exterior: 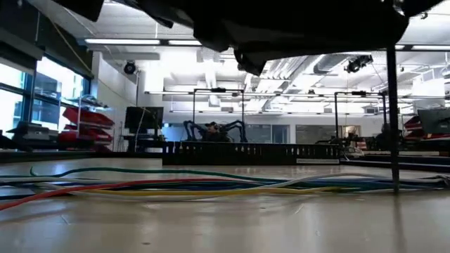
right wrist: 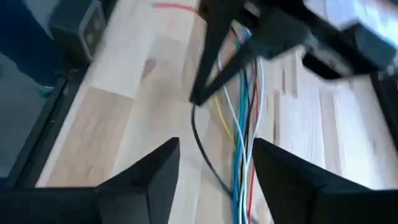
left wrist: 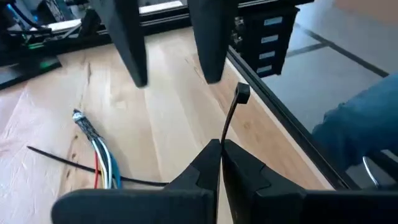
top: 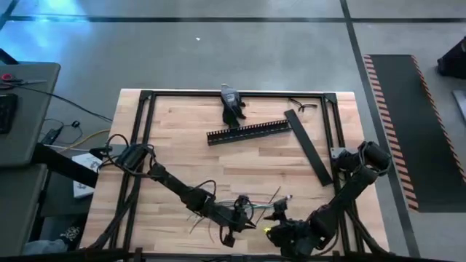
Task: Ziptie cables
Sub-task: Wrap the colored loose cables with the black zip tie
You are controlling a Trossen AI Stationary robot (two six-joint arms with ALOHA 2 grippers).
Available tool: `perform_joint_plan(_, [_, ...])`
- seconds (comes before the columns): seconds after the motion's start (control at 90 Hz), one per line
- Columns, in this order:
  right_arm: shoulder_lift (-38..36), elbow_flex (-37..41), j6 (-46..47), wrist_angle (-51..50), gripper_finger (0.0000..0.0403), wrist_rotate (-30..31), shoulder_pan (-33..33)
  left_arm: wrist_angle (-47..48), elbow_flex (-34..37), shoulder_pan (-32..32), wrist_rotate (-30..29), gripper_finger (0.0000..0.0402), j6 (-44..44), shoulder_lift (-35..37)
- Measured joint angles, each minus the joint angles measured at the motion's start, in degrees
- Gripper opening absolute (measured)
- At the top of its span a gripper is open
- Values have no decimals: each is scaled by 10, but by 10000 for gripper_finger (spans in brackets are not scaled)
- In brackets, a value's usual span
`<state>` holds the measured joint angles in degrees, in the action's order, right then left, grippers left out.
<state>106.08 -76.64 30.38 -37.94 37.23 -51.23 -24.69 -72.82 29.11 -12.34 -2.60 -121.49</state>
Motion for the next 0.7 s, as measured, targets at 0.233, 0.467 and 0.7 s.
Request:
perform_joint_plan(0.233, [0,0,291,-200,178,92,-63,1,0,-18,9,0,-62,0])
perform_joint_plan(0.467, [-12,24,681,-420,168,51,-91,-21,-8,-24,26,0,-91,-14])
perform_joint_plan(0.7, [-123,168,702,-241,167,16,-74,24,-78,-24,33,0,-92,-66])
